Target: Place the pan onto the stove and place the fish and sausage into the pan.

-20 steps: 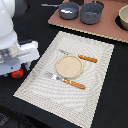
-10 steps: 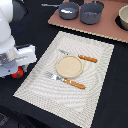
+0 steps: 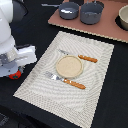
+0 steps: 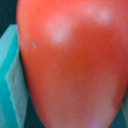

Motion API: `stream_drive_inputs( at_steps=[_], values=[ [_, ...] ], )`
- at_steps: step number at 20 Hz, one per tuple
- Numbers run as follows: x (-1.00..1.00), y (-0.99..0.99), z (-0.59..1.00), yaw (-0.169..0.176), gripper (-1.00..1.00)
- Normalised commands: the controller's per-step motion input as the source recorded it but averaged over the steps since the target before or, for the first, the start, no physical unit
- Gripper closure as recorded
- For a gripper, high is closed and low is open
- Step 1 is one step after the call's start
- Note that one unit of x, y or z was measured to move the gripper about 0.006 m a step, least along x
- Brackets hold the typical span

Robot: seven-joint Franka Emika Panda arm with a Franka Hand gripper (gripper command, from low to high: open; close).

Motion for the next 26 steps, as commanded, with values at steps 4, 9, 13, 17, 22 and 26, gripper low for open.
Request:
stream_drive_inputs(
  at_steps=[4,9,13,17,22,26],
  values=[
    [0.41,0.72,1.00,0.007,1.00],
    [0.18,0.93,0.97,0.039,1.00],
    [0.13,0.98,0.81,0.027,1.00],
    [0.10,1.00,0.60,0.011,1.00],
    [0.09,1.00,0.21,0.001,1.00],
    [0.01,1.00,0.00,0.000,1.00]
  ],
)
